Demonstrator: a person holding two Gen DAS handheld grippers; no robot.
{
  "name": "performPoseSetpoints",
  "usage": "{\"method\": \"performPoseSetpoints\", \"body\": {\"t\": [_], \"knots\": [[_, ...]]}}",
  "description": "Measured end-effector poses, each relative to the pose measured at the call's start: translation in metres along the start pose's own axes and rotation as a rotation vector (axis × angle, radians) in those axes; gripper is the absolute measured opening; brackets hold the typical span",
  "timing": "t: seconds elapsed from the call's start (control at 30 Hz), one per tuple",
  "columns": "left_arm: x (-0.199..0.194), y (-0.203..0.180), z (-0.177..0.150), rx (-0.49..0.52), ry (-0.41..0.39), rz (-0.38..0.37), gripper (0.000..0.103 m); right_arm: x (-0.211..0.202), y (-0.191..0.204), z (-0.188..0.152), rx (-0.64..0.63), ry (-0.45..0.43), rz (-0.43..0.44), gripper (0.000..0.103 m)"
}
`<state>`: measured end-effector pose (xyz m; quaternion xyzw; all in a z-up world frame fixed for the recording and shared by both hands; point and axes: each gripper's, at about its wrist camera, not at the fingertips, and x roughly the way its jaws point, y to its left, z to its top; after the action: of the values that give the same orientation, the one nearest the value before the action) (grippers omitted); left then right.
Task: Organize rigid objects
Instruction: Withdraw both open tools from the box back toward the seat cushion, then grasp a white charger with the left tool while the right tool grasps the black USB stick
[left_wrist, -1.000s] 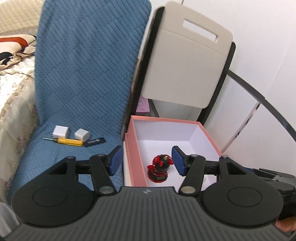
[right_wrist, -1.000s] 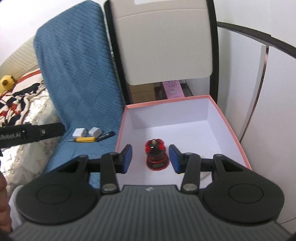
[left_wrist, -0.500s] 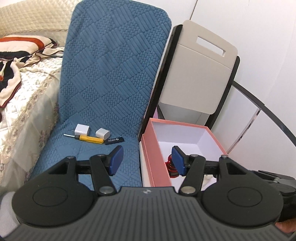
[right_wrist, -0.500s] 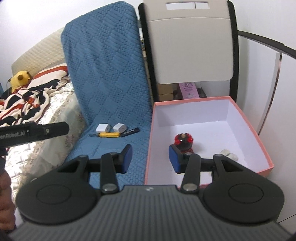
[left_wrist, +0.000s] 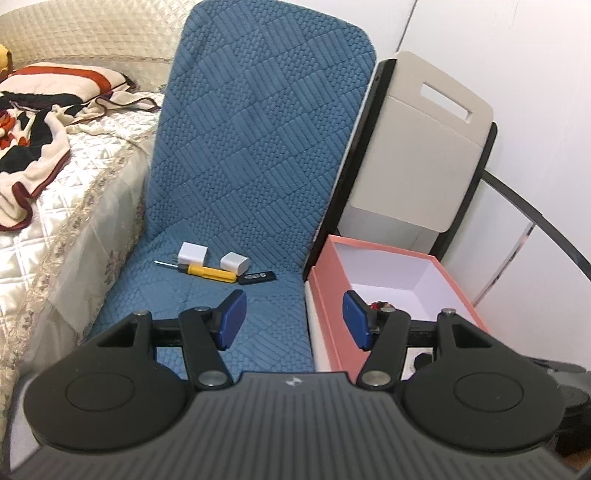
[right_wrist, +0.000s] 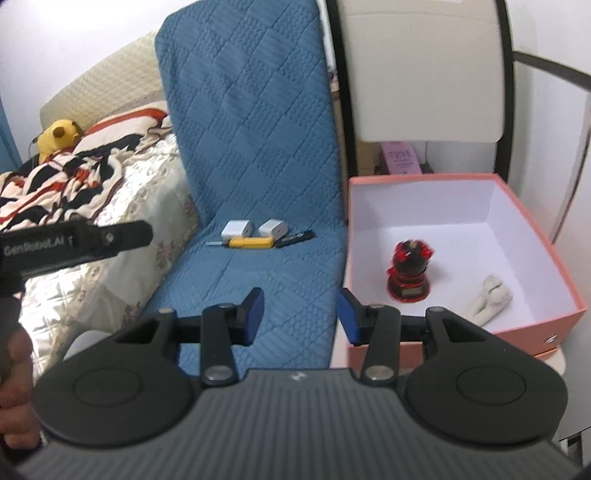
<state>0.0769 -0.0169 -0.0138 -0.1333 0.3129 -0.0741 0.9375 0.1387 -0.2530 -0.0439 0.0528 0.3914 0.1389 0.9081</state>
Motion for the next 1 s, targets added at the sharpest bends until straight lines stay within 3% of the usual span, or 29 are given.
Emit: {"method": "performPoseSetpoints", "body": {"t": [0.57,1.0], "knots": [[0.017,0.052,-0.031,-0.022,0.075,0.083,0.064,0.043,0.024,-0.029,0.014,0.062,0.014,0.046],[0.079,0.069,-0.018,-0.06,0.074,0.102,0.071,0.101,0.032,-0.016,-0.039,0.05,0.047,0.046]]}}
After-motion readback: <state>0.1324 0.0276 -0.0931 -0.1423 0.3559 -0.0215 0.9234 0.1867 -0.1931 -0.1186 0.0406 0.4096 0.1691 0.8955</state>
